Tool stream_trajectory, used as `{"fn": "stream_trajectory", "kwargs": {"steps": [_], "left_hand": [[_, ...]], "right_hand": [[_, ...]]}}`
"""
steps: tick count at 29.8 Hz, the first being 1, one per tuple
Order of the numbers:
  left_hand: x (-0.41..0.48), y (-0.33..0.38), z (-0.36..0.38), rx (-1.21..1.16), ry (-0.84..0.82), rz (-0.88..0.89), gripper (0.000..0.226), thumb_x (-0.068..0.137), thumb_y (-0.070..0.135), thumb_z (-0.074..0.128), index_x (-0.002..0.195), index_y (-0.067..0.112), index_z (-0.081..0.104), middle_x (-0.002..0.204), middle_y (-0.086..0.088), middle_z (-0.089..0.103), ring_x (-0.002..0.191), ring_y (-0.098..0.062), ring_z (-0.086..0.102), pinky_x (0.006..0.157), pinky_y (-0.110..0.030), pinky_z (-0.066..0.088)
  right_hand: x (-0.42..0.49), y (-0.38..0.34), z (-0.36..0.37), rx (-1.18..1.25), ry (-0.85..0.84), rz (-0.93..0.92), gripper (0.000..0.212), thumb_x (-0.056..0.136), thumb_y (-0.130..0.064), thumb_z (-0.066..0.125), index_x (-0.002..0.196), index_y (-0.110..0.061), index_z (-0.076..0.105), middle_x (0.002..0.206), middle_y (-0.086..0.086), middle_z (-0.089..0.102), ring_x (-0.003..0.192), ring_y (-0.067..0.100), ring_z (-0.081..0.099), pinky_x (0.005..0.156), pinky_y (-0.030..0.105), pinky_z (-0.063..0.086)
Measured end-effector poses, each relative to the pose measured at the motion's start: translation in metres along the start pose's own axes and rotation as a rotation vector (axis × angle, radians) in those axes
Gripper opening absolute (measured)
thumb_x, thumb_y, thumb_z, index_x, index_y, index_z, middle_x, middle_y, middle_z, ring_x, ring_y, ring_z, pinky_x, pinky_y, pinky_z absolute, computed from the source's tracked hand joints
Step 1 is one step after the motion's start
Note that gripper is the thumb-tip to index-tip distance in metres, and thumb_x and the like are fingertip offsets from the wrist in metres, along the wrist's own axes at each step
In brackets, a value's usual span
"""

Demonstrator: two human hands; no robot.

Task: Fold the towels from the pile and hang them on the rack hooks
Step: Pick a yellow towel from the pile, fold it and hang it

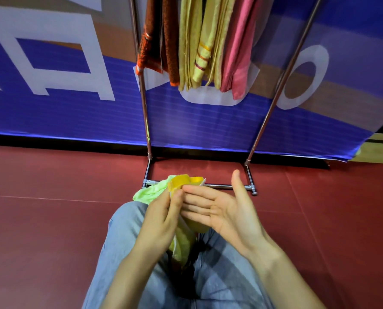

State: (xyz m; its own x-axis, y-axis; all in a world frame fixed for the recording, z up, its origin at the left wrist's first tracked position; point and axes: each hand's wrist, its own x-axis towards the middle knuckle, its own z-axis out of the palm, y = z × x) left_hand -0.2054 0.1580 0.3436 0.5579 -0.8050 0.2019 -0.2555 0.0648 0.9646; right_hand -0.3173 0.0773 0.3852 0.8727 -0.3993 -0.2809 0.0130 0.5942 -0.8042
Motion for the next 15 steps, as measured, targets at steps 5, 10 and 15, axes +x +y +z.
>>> {"fn": "stream_trajectory", "kwargs": {"steps": [5, 10, 15], "left_hand": [[0.003, 0.007, -0.006, 0.05, -0.069, 0.032, 0.065, 0.079, 0.054, 0.034, 0.086, -0.006, 0.058, 0.079, -0.005, 0.056, 0.075, -0.007, 0.047, 0.07, -0.026, 0.042], [0.005, 0.018, -0.016, 0.045, -0.147, 0.035, 0.081, 0.076, 0.069, 0.033, 0.083, -0.008, 0.058, 0.079, -0.004, 0.053, 0.077, -0.01, 0.046, 0.07, -0.033, 0.042], [0.009, 0.03, -0.013, 0.04, -0.14, 0.117, 0.059, 0.081, 0.054, 0.033, 0.08, 0.005, 0.066, 0.079, -0.018, 0.065, 0.076, -0.009, 0.054, 0.073, -0.03, 0.045]], "right_hand": [[0.003, 0.005, -0.012, -0.163, 0.176, -0.372, 0.063, 0.079, -0.068, 0.03, 0.097, -0.015, 0.061, 0.069, 0.001, 0.07, 0.061, 0.013, 0.064, 0.062, 0.024, 0.053], [0.0, -0.001, -0.034, -0.593, 0.272, -0.712, 0.032, 0.08, -0.052, 0.049, 0.086, -0.028, 0.069, 0.084, -0.01, 0.063, 0.084, 0.0, 0.058, 0.08, 0.009, 0.042], [0.002, 0.003, -0.038, -0.695, 0.051, -0.506, 0.045, 0.082, -0.057, 0.031, 0.087, -0.021, 0.058, 0.085, -0.027, 0.066, 0.084, -0.015, 0.056, 0.08, 0.0, 0.037]]}}
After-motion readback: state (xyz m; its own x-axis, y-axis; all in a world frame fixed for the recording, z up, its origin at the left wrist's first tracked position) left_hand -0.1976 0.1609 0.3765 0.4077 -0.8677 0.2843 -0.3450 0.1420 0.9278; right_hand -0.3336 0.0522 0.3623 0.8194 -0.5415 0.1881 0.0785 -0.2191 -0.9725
